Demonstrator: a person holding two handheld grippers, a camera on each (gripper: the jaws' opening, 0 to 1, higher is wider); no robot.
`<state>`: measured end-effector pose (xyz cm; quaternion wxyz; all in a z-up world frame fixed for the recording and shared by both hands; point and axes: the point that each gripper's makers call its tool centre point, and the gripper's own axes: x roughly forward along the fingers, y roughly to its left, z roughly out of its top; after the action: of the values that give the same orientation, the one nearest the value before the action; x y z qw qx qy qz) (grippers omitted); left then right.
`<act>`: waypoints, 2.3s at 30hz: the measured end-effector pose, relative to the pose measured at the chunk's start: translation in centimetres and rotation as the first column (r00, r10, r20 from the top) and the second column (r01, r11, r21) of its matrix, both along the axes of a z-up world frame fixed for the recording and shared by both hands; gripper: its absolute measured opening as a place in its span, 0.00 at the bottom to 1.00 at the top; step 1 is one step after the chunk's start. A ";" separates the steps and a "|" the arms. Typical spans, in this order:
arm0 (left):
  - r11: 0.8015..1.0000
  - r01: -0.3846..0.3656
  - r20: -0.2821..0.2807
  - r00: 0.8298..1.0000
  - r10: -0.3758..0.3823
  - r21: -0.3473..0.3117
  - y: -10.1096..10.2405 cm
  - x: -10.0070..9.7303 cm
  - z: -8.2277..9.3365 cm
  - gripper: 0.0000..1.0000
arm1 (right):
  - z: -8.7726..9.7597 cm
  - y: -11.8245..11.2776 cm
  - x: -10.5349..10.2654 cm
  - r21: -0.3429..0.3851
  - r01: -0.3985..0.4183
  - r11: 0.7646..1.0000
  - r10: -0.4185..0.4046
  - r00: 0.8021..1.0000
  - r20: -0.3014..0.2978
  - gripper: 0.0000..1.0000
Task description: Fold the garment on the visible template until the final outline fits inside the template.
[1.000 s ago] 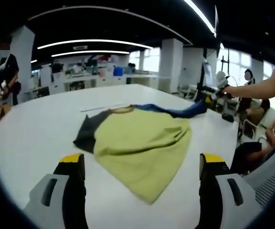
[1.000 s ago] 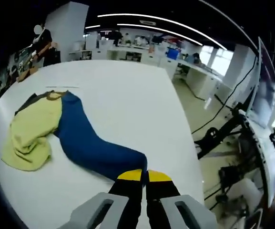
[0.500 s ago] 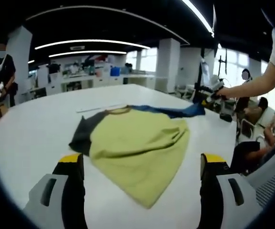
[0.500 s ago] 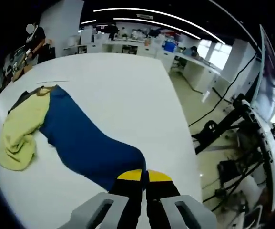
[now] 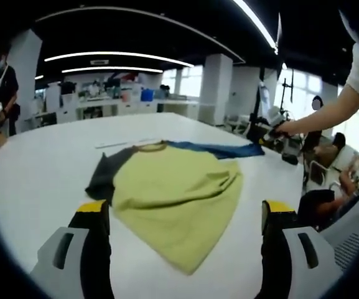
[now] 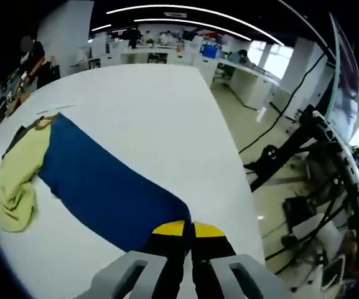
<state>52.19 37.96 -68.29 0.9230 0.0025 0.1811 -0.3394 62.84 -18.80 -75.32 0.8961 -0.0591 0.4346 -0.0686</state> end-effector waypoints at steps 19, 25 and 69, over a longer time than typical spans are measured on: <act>0.999 0.037 0.025 0.999 -0.037 0.000 -0.6 0.2 0.9 0.99 | 2.6 6.0 1.3 0.164 -0.156 0.974 0.135 0.982 0.132 0.51; 0.999 0.035 0.023 0.999 -0.035 0.010 -0.3 0.3 0.8 0.99 | 3.0 10.0 0.9 0.235 -0.225 0.946 0.189 0.968 0.168 0.56; 0.973 -0.106 -0.178 0.974 0.143 0.204 2.2 -0.7 -7.4 0.60 | -0.7 27.2 -2.2 0.237 -0.612 0.755 0.588 0.791 0.170 0.51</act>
<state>51.49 40.19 -75.64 0.9162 0.0479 0.3011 -0.2602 60.59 8.39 -76.00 0.8873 -0.0653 0.3592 0.2819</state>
